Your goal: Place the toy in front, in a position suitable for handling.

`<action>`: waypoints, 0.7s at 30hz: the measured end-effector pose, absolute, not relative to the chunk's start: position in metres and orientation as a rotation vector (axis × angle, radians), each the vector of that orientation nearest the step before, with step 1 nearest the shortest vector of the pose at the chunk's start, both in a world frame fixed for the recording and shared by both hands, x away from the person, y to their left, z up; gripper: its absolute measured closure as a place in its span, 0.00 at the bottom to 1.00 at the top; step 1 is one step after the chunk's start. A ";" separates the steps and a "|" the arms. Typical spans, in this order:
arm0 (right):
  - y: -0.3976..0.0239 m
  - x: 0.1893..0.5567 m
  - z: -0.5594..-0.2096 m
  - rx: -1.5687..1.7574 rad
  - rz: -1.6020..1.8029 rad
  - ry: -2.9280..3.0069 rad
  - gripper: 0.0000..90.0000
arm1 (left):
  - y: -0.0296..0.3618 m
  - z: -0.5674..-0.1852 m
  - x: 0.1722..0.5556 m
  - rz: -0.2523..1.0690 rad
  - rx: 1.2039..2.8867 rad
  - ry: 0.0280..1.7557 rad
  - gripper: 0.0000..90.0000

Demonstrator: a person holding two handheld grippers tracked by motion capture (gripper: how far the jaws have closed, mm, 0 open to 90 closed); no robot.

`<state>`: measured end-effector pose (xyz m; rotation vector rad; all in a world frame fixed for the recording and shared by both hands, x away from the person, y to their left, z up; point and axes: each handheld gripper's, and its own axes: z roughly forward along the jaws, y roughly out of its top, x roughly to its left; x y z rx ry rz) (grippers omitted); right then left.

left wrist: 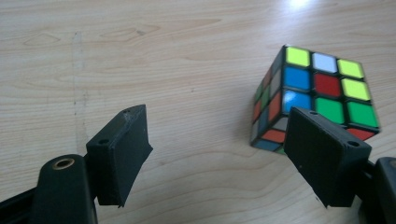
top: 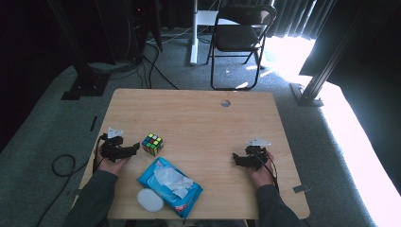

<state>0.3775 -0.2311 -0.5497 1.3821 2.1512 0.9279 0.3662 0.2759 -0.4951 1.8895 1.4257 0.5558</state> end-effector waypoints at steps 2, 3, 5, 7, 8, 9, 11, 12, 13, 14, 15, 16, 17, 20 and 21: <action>-0.231 0.378 -0.550 1.382 0.927 2.151 0.14 | 0.273 -0.491 0.365 0.555 1.884 1.406 0.25; -0.231 0.378 -0.550 1.383 0.927 2.151 0.14 | 0.273 -0.490 0.364 0.554 1.883 1.402 0.25; -0.231 0.378 -0.550 1.382 0.927 2.151 0.14 | 0.272 -0.489 0.364 0.552 1.881 1.395 0.25; -0.231 0.378 -0.550 1.382 0.927 2.151 0.15 | 0.271 -0.487 0.363 0.544 1.877 1.385 0.25; -0.231 0.378 -0.550 1.382 0.927 2.151 0.14 | 0.270 -0.485 0.363 0.516 1.863 1.376 0.25; -0.231 0.378 -0.550 1.382 0.927 2.151 0.14 | 0.270 -0.485 0.363 0.516 1.863 1.376 0.25; -0.231 0.378 -0.550 1.382 0.927 2.151 0.14 | 0.267 -0.482 0.363 0.517 1.864 1.362 0.25; -0.231 0.378 -0.550 1.382 0.927 2.151 0.14 | 0.266 -0.481 0.363 0.514 1.862 1.358 0.25; -0.231 0.378 -0.550 1.382 0.927 2.151 0.14 | 0.266 -0.481 0.363 0.514 1.862 1.358 0.25; -0.231 0.378 -0.550 1.382 0.927 2.151 0.14 | 0.263 -0.480 0.362 0.513 1.860 1.349 0.25; -0.231 0.378 -0.550 1.382 0.927 2.151 0.14 | 0.263 -0.480 0.362 0.513 1.860 1.349 0.25; -0.231 0.378 -0.550 1.382 0.927 2.151 0.14 | 0.261 -0.480 0.363 0.508 1.863 1.338 0.25; -0.231 0.378 -0.550 1.382 0.927 2.151 0.14 | 0.261 -0.481 0.363 0.506 1.864 1.336 0.25; -0.231 0.378 -0.550 1.382 0.927 2.151 0.14 | 0.258 -0.482 0.364 0.490 1.869 1.322 0.25; -0.231 0.378 -0.550 1.382 0.927 2.151 0.14 | 0.258 -0.482 0.364 0.490 1.869 1.322 0.25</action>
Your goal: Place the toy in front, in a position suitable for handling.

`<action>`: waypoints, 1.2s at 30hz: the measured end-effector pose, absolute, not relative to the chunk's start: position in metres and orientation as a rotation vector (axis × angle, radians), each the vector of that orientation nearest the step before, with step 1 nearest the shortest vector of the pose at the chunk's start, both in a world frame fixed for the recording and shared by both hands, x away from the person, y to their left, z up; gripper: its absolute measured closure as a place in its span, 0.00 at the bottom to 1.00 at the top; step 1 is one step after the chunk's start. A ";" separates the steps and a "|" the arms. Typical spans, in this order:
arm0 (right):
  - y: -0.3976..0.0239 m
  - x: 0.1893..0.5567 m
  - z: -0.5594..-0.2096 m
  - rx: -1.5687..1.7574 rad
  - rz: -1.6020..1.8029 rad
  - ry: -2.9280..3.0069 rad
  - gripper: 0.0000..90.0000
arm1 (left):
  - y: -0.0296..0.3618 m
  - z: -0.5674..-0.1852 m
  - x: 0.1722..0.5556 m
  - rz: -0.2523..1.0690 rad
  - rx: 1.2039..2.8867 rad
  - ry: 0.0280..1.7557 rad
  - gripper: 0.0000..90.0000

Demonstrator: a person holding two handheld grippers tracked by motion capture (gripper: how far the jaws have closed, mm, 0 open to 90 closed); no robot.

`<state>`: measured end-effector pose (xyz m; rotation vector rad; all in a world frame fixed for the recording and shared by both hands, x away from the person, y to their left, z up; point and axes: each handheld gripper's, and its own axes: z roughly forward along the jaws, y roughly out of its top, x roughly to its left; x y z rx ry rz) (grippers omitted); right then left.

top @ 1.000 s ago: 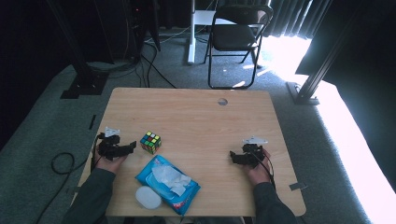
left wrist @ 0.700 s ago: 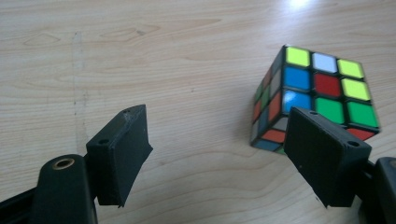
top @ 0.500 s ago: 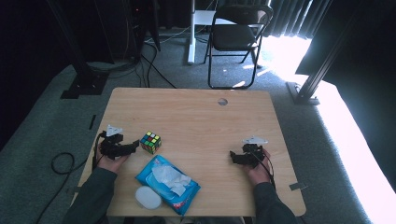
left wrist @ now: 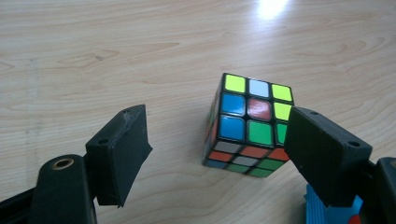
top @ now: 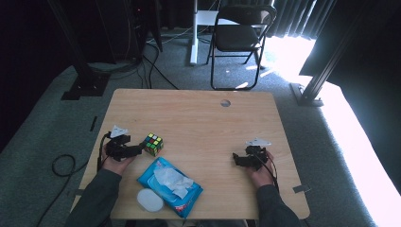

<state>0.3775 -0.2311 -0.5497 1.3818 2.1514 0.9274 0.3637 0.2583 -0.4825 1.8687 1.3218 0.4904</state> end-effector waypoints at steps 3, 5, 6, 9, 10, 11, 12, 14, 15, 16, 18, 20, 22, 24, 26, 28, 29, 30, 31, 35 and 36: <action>-0.231 0.378 -0.550 1.381 0.927 2.152 0.14 | 0.255 -0.484 0.365 0.480 1.881 1.310 0.25; -0.231 0.378 -0.550 1.382 0.927 2.151 0.14 | 0.251 -0.486 0.365 0.471 1.891 1.298 0.25; -0.231 0.378 -0.550 1.382 0.927 2.151 0.14 | 0.249 -0.487 0.366 0.465 1.890 1.294 0.24; -0.231 0.378 -0.550 1.382 0.927 2.152 0.14 | 0.246 -0.488 0.366 0.457 1.897 1.284 0.23; -0.231 0.378 -0.550 1.382 0.928 2.151 0.14 | 0.246 -0.489 0.367 0.456 1.903 1.282 0.23; -0.231 0.378 -0.550 1.382 0.928 2.151 0.14 | 0.245 -0.490 0.367 0.456 1.904 1.284 0.23; -0.231 0.378 -0.550 1.382 0.928 2.151 0.14 | 0.244 -0.491 0.367 0.455 1.909 1.283 0.23; -0.231 0.378 -0.550 1.382 0.927 2.151 0.14 | 0.243 -0.492 0.368 0.453 1.914 1.280 0.23; -0.231 0.378 -0.550 1.382 0.927 2.151 0.14 | 0.243 -0.492 0.368 0.453 1.914 1.280 0.23; -0.231 0.378 -0.550 1.382 0.927 2.151 0.14 | 0.242 -0.493 0.368 0.456 1.915 1.280 0.22; -0.231 0.378 -0.550 1.382 0.927 2.151 0.14 | 0.239 -0.496 0.369 0.452 1.925 1.272 0.22; -0.231 0.378 -0.550 1.382 0.927 2.151 0.14 | 0.237 -0.497 0.370 0.450 1.928 1.278 0.21; -0.231 0.378 -0.550 1.382 0.927 2.151 0.14 | 0.236 -0.499 0.371 0.445 1.926 1.277 0.21; -0.231 0.378 -0.550 1.382 0.927 2.152 0.14 | 0.235 -0.500 0.372 0.441 1.923 1.275 0.21; -0.231 0.378 -0.550 1.382 0.927 2.152 0.14 | 0.234 -0.501 0.372 0.440 1.925 1.268 0.21; -0.231 0.378 -0.550 1.382 0.927 2.152 0.14 | 0.233 -0.502 0.373 0.437 1.931 1.264 0.21; -0.231 0.378 -0.550 1.382 0.927 2.152 0.14 | 0.232 -0.503 0.373 0.436 1.932 1.263 0.21; -0.231 0.378 -0.550 1.381 0.927 2.152 0.14 | 0.231 -0.505 0.374 0.431 1.934 1.265 0.21; -0.231 0.378 -0.550 1.382 0.927 2.151 0.14 | 0.231 -0.505 0.374 0.431 1.934 1.265 0.21; -0.231 0.378 -0.550 1.382 0.927 2.152 0.14 | 0.228 -0.510 0.377 0.423 1.946 1.270 0.21; -0.231 0.378 -0.550 1.381 0.927 2.152 0.14 | 0.228 -0.511 0.378 0.425 1.949 1.269 0.21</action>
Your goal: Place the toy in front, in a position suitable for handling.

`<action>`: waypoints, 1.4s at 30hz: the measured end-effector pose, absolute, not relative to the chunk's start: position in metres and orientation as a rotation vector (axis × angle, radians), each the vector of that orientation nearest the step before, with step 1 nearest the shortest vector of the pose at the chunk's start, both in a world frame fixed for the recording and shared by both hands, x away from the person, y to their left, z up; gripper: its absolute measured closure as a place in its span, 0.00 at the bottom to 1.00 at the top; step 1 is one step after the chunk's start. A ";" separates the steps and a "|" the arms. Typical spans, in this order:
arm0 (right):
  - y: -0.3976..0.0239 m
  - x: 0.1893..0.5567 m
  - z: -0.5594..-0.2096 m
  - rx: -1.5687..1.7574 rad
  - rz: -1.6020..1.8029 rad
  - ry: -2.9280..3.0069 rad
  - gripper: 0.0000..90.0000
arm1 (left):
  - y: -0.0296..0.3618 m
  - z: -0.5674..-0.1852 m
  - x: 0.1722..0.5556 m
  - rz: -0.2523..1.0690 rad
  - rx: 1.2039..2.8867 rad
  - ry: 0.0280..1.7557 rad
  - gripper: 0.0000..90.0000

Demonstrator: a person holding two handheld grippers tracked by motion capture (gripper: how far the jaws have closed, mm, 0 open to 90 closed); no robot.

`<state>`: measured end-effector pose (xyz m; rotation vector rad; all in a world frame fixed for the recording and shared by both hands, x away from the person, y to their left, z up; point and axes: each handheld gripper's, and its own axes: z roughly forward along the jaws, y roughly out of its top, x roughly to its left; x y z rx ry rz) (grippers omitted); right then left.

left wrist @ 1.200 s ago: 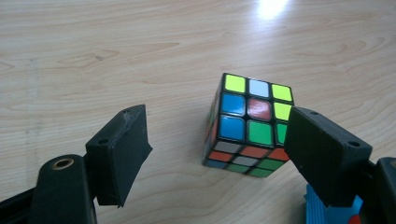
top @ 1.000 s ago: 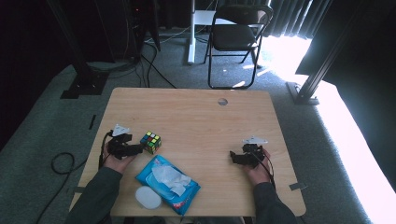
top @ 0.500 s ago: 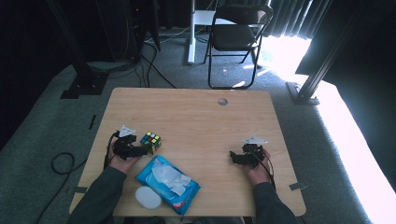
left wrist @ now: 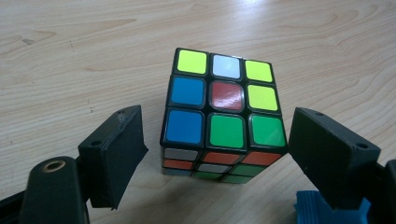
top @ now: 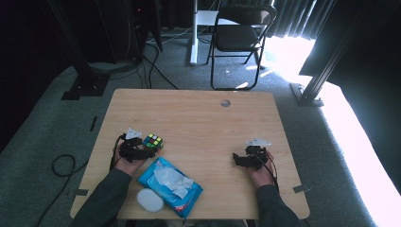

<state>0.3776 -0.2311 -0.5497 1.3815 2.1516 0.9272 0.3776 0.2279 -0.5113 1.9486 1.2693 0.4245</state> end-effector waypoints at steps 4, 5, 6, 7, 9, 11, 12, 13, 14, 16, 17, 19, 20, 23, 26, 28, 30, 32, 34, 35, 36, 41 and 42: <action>-0.231 0.378 -0.550 1.382 0.927 2.152 0.14 | 0.227 -0.515 0.381 0.408 1.956 1.287 0.21; -0.231 0.378 -0.550 1.382 0.927 2.152 0.14 | 0.227 -0.516 0.381 0.401 1.955 1.292 0.21; -0.231 0.378 -0.550 1.382 0.927 2.152 0.14 | 0.227 -0.517 0.381 0.402 1.958 1.294 0.21; -0.231 0.378 -0.550 1.382 0.927 2.152 0.14 | 0.227 -0.518 0.382 0.401 1.963 1.296 0.21; -0.231 0.378 -0.550 1.382 0.927 2.152 0.14 | 0.226 -0.519 0.383 0.401 1.966 1.297 0.22; -0.231 0.378 -0.550 1.382 0.927 2.152 0.14 | 0.226 -0.521 0.385 0.396 1.973 1.300 0.23; -0.231 0.378 -0.550 1.382 0.927 2.152 0.14 | 0.226 -0.521 0.385 0.396 1.973 1.300 0.24; -0.231 0.378 -0.550 1.382 0.927 2.152 0.14 | 0.226 -0.521 0.385 0.391 1.973 1.298 0.26; -0.231 0.378 -0.550 1.382 0.927 2.152 0.14 | 0.226 -0.522 0.386 0.393 1.979 1.289 0.26; -0.231 0.378 -0.550 1.382 0.927 2.152 0.14 | 0.225 -0.521 0.385 0.384 1.979 1.278 0.34; -0.231 0.378 -0.550 1.382 0.927 2.152 0.14 | 0.225 -0.521 0.385 0.396 1.984 1.267 0.34; -0.231 0.378 -0.550 1.382 0.927 2.152 0.14 | 0.224 -0.520 0.385 0.401 1.988 1.265 0.35; -0.231 0.378 -0.550 1.382 0.927 2.152 0.14 | 0.224 -0.519 0.385 0.422 1.991 1.261 0.36; -0.231 0.378 -0.550 1.382 0.927 2.152 0.14 | 0.224 -0.518 0.385 0.423 1.991 1.260 0.37; -0.231 0.378 -0.550 1.382 0.927 2.152 0.14 | 0.227 -0.517 0.386 0.380 1.977 1.262 0.38; -0.231 0.378 -0.550 1.382 0.928 2.152 0.14 | 0.227 -0.517 0.386 0.378 1.982 1.256 0.38; -0.231 0.378 -0.550 1.380 0.928 2.153 0.14 | 0.224 -0.516 0.385 0.386 2.009 1.233 0.38; -0.231 0.378 -0.550 1.380 0.928 2.153 0.14 | 0.223 -0.516 0.386 0.385 2.017 1.225 0.38; -0.231 0.378 -0.550 1.380 0.929 2.153 0.14 | 0.221 -0.515 0.386 0.386 2.031 1.212 0.38; -0.231 0.378 -0.550 1.380 0.929 2.153 0.14 | 0.221 -0.514 0.387 0.388 2.030 1.211 0.38; -0.231 0.378 -0.550 1.380 0.928 2.153 0.14 | 0.220 -0.513 0.388 0.391 2.031 1.204 0.38; -0.231 0.378 -0.550 1.380 0.928 2.153 0.14 | 0.219 -0.509 0.390 0.405 2.031 1.191 0.38; -0.231 0.378 -0.550 1.381 0.929 2.153 0.14 | 0.219 -0.509 0.390 0.405 2.031 1.191 0.38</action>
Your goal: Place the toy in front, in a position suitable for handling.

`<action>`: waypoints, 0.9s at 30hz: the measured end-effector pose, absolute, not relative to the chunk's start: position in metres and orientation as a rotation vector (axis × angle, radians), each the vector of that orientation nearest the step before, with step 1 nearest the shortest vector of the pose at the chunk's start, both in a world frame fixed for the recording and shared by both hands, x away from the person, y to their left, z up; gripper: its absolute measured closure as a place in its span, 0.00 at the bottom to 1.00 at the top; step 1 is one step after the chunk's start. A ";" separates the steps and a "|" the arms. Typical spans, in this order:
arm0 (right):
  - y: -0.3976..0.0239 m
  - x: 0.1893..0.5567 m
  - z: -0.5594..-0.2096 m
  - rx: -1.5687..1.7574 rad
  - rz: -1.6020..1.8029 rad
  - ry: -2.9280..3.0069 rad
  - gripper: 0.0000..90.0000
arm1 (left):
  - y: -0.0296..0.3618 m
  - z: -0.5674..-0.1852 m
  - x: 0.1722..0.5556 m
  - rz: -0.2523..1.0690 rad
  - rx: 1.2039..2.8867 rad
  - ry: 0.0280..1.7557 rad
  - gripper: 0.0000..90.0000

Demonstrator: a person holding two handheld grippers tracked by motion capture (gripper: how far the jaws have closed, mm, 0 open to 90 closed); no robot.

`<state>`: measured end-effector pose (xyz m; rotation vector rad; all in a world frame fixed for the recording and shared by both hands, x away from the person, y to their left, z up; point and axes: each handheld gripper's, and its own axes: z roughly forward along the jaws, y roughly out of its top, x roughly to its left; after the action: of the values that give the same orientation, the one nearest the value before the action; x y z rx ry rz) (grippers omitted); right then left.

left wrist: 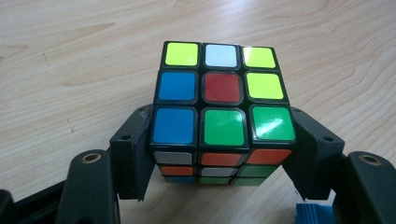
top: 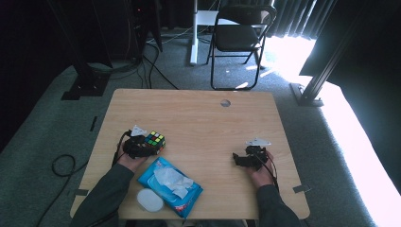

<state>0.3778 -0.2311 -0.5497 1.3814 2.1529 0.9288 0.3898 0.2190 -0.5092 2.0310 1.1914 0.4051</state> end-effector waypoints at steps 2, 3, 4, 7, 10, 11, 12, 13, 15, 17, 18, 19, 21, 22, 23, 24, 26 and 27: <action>-0.231 0.378 -0.550 1.381 0.928 2.153 0.14 | 0.218 -0.508 0.391 0.403 2.032 1.185 0.38; -0.231 0.378 -0.550 1.379 0.928 2.153 0.14 | 0.218 -0.509 0.393 0.406 2.035 1.182 0.38; -0.231 0.378 -0.550 1.379 0.928 2.153 0.14 | 0.218 -0.509 0.393 0.406 2.035 1.182 0.38; -0.231 0.378 -0.550 1.379 0.928 2.153 0.14 | 0.218 -0.511 0.395 0.406 2.036 1.188 0.38; -0.231 0.378 -0.550 1.380 0.927 2.154 0.14 | 0.216 -0.512 0.398 0.417 2.042 1.178 0.38; -0.231 0.378 -0.550 1.379 0.927 2.154 0.14 | 0.216 -0.512 0.398 0.417 2.042 1.176 0.38; -0.231 0.378 -0.550 1.379 0.927 2.154 0.14 | 0.216 -0.512 0.398 0.417 2.042 1.176 0.38; -0.231 0.378 -0.550 1.380 0.928 2.153 0.14 | 0.215 -0.511 0.399 0.415 2.037 1.176 0.38; -0.231 0.378 -0.550 1.379 0.928 2.153 0.14 | 0.214 -0.511 0.401 0.412 2.034 1.174 0.38; -0.231 0.378 -0.550 1.379 0.928 2.153 0.14 | 0.213 -0.510 0.402 0.408 2.032 1.170 0.38; -0.231 0.378 -0.550 1.379 0.928 2.153 0.14 | 0.213 -0.510 0.402 0.408 2.032 1.170 0.38; -0.231 0.378 -0.550 1.379 0.928 2.153 0.14 | 0.211 -0.509 0.403 0.410 2.034 1.160 0.38; -0.231 0.378 -0.550 1.379 0.928 2.154 0.14 | 0.209 -0.507 0.404 0.413 2.037 1.148 0.38; -0.231 0.378 -0.550 1.379 0.928 2.153 0.14 | 0.208 -0.506 0.404 0.412 2.036 1.144 0.38; -0.231 0.378 -0.550 1.379 0.928 2.154 0.14 | 0.208 -0.505 0.405 0.412 2.043 1.132 0.38; -0.231 0.378 -0.550 1.379 0.928 2.154 0.14 | 0.207 -0.505 0.405 0.408 2.044 1.121 0.38; -0.231 0.378 -0.550 1.380 0.928 2.154 0.14 | 0.205 -0.503 0.406 0.407 2.048 1.101 0.38; -0.231 0.378 -0.550 1.380 0.928 2.154 0.14 | 0.204 -0.503 0.407 0.406 2.053 1.094 0.38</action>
<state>0.3779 -0.2312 -0.5497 1.3796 2.1535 0.9280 0.4067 0.2040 -0.5027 2.0529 1.0940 0.4058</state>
